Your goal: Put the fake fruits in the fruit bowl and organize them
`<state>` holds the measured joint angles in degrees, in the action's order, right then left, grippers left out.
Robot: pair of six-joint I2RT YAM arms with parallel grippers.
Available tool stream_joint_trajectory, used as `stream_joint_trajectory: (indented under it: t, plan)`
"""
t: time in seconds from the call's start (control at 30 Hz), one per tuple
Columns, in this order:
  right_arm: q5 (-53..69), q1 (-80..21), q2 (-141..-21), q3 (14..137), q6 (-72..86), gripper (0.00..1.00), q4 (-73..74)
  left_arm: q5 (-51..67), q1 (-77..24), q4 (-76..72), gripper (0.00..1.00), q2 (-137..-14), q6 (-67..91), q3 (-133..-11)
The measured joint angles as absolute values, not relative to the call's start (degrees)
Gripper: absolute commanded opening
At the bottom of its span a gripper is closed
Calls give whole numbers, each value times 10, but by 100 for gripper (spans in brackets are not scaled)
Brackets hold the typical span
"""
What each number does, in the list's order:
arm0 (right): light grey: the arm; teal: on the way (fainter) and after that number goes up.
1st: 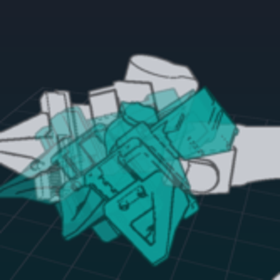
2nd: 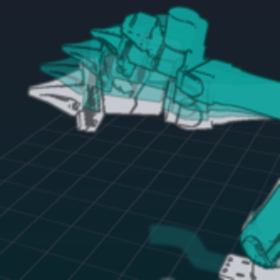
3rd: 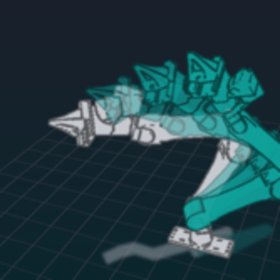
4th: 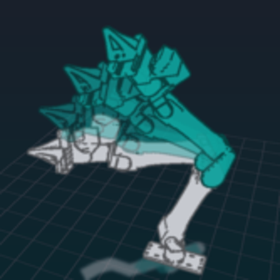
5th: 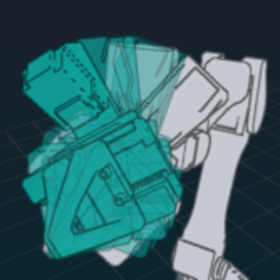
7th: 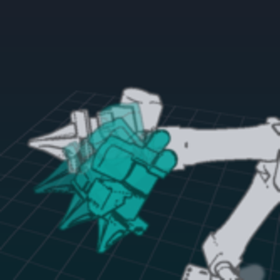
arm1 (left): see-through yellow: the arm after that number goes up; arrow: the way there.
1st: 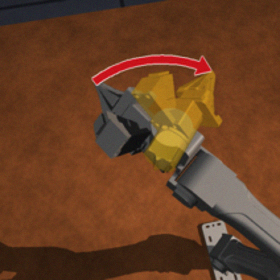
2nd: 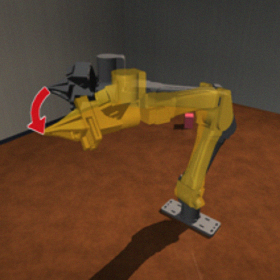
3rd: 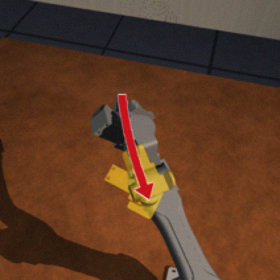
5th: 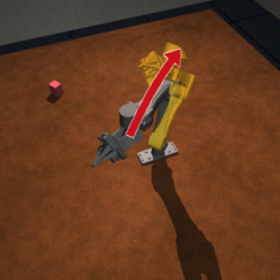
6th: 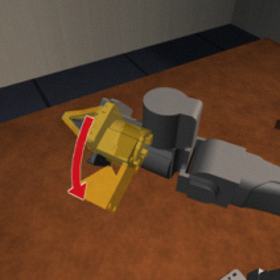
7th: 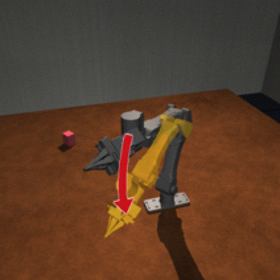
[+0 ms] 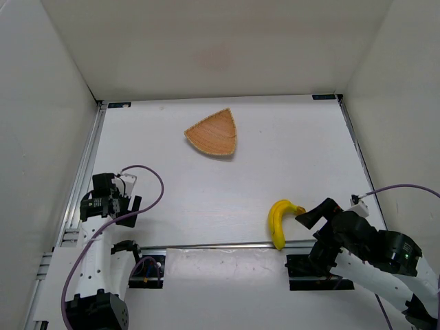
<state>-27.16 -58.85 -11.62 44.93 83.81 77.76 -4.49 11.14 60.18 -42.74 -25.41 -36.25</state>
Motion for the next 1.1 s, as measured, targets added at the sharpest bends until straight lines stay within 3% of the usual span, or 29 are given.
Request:
stream_joint_trajectory:
  t: [0.37, 0.6, 0.7, 0.9, 1.1]
  plan:
    - [-280, -588, -182, 452, 806, 100, 780, -44, 111, 600, 100, -427, -250, -364]
    - [-320, -587, -560, 542, 734, 100, 769, -34, 102, 593, 100, -470, -237, -419]
    - [-316, -576, -663, 545, 694, 100, 729, -23, 100, 585, 100, -493, -228, -446]
    - [-262, -504, -658, 481, 613, 98, 644, -2, 100, 578, 100, -505, -213, -468]
    - [-182, -498, -694, 446, 524, 83, 522, 14, 100, 566, 100, -516, -194, -471]
